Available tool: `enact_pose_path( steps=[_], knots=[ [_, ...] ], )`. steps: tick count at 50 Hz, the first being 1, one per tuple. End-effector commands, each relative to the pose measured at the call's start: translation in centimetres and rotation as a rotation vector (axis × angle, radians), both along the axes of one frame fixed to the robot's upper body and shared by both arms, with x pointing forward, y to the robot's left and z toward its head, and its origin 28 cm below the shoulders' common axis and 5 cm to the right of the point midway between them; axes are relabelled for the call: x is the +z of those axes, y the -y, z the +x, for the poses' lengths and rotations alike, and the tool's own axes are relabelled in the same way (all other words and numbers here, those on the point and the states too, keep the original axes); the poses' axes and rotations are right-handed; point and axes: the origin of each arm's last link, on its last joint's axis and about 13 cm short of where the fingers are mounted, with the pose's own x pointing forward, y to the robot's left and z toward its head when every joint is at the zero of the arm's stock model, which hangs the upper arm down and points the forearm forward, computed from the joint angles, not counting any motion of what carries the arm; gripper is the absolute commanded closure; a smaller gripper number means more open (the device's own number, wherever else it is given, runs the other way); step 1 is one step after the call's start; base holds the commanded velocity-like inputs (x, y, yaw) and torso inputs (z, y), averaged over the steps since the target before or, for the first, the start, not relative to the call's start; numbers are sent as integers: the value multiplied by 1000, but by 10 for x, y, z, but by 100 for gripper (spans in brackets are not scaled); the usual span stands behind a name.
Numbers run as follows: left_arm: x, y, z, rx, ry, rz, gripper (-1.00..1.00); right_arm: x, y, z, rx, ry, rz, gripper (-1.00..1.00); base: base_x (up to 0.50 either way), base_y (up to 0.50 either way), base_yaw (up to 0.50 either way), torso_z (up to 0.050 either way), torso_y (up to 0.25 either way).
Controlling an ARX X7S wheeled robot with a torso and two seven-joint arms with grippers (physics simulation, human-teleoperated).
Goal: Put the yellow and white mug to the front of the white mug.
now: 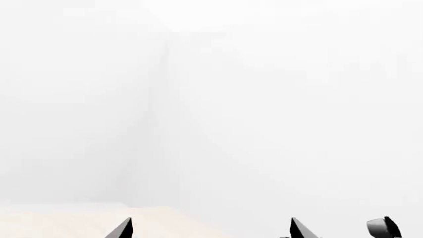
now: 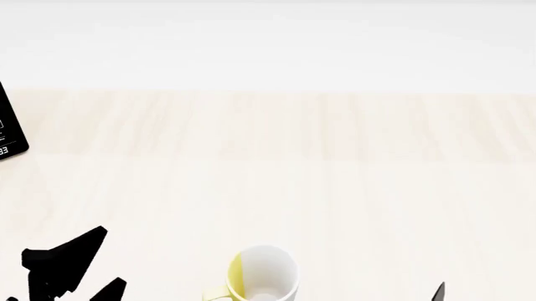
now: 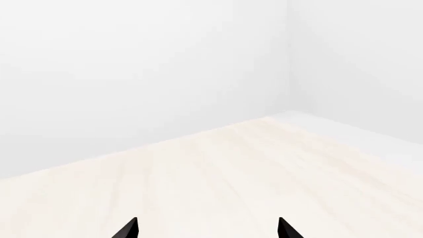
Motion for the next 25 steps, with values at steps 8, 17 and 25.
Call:
enact_pose_path(
  steps=[8,17,25],
  knots=[
    [24,13,-35,571,73,-145,-100,9,-5,-9,7,49,-28,-100,0,0,0,0,0],
    [39,9,-44,751,43,-255,-100,19,-10,-20,21,142,-97,-100,0,0,0,0,0],
    [50,9,-54,890,74,-259,-100,25,-14,-29,15,202,-172,-100,0,0,0,0,0]
  ],
)
